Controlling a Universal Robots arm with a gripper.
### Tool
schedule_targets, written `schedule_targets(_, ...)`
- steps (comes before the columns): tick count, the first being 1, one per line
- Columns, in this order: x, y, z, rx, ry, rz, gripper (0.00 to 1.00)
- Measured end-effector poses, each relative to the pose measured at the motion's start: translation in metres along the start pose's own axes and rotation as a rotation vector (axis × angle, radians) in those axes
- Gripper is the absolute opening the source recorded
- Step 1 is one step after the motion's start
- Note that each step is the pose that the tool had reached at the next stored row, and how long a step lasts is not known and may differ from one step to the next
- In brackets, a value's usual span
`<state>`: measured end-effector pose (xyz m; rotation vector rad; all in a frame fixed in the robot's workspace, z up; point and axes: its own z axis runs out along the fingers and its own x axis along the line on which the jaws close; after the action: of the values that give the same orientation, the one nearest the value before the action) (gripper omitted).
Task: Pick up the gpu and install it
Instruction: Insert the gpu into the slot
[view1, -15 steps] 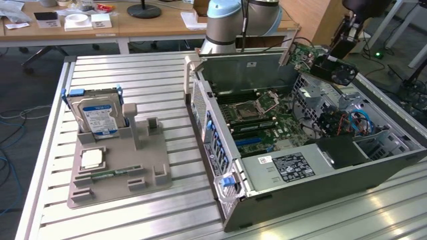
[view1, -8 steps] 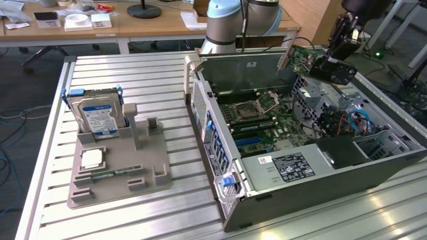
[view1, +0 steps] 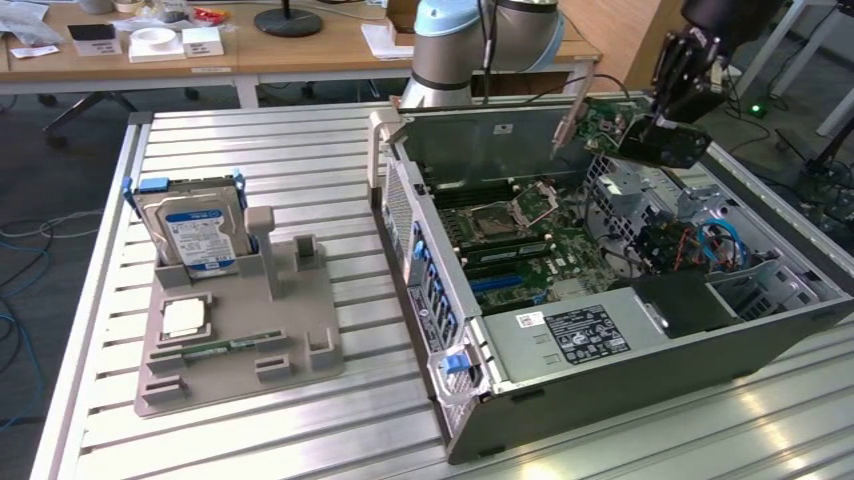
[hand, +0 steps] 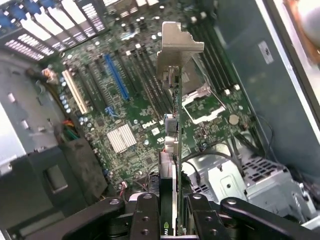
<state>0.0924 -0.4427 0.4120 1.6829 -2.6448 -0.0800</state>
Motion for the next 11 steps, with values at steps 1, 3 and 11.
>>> schedule_targets(1, 0.0000, 0.0000, 0.0003, -0.0005, 0.0008, -0.018, 0.26)
schedule_targets(3, 0.0000, 0.0000, 0.0009, -0.0012, 0.0025, -0.054, 0.26)
schedule_targets(11, 0.0001, -0.0001, 0.0034, -0.0045, 0.0092, -0.199, 0.26)
